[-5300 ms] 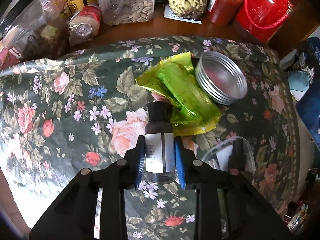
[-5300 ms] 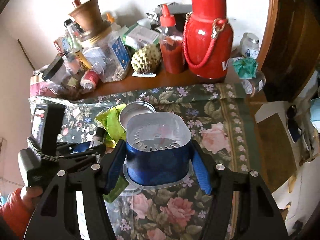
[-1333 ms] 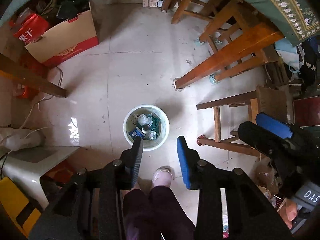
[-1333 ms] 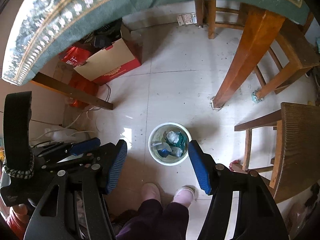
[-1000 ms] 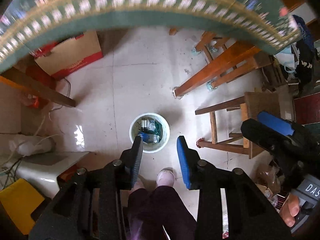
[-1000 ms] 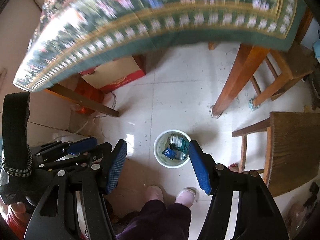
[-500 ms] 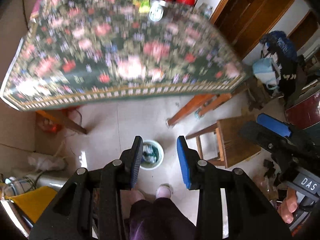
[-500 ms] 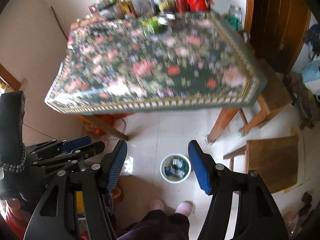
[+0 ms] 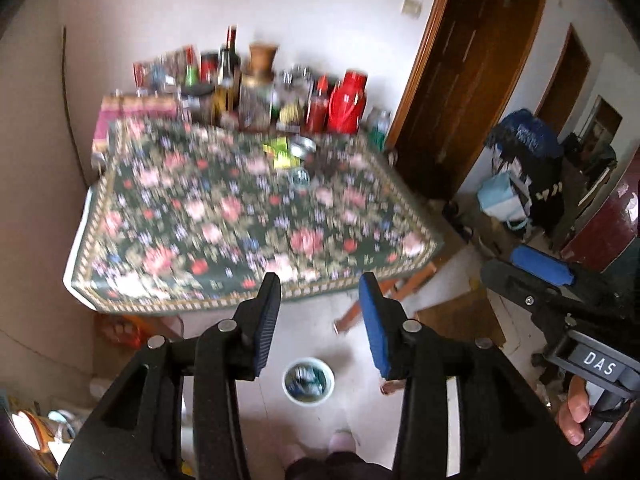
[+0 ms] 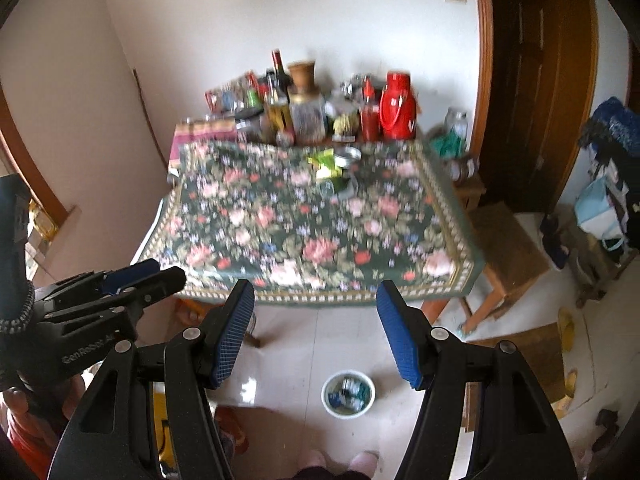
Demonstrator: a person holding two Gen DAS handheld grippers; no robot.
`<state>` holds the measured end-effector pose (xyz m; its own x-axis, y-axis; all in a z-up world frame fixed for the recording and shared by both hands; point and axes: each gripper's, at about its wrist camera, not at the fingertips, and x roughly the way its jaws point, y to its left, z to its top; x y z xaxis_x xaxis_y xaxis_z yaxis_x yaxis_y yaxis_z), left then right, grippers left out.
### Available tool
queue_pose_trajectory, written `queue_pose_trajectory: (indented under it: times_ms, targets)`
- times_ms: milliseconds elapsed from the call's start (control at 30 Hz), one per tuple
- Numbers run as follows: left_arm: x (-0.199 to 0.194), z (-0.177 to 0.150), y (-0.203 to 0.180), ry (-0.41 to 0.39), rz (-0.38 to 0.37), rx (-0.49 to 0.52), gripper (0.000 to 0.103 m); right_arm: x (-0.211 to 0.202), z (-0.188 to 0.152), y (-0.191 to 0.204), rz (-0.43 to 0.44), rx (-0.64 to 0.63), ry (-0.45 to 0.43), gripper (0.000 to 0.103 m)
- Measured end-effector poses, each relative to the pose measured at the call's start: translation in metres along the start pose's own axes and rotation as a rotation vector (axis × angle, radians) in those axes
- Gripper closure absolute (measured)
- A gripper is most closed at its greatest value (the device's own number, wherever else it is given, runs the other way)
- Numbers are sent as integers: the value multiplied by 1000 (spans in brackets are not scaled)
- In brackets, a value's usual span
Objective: Collect trash
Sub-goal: 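Move both open grippers back up to the table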
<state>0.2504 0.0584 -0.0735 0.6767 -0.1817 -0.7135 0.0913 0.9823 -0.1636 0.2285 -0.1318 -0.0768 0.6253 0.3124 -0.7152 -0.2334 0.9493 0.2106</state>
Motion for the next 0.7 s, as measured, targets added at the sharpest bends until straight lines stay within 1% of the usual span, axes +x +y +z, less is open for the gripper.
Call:
queue_pose_trajectory:
  times_ms: [67, 167, 233, 300, 367, 433, 500, 600, 700]
  targets:
    - [-12, 4, 1, -33, 2, 11, 61, -10, 4, 6, -14, -1, -34, 43]
    - [-27, 12, 6, -81, 1, 16, 55, -22, 10, 12, -26, 0, -80, 43]
    - [-33, 18, 8, -109, 6, 17, 50, -27, 13, 13, -32, -1, -104, 35]
    - [-34, 24, 10, -124, 13, 15, 40, -29, 17, 14, -44, -1, -130, 28]
    - [-31, 28, 12, -130, 19, 7, 34, -28, 23, 14, -47, -7, -142, 24]
    - [-23, 36, 15, -129, 20, -3, 33, -24, 29, 13, -50, -17, -146, 19]
    - [-9, 45, 15, -116, 22, -5, 33, -16, 37, 9, -60, -23, -152, 17]
    - [9, 58, 11, -116, 46, -1, 33, -3, 48, 0, -48, -22, -157, 16]
    - [30, 76, 4, -124, 69, -6, 33, 14, 64, -13, -22, -24, -158, 16]
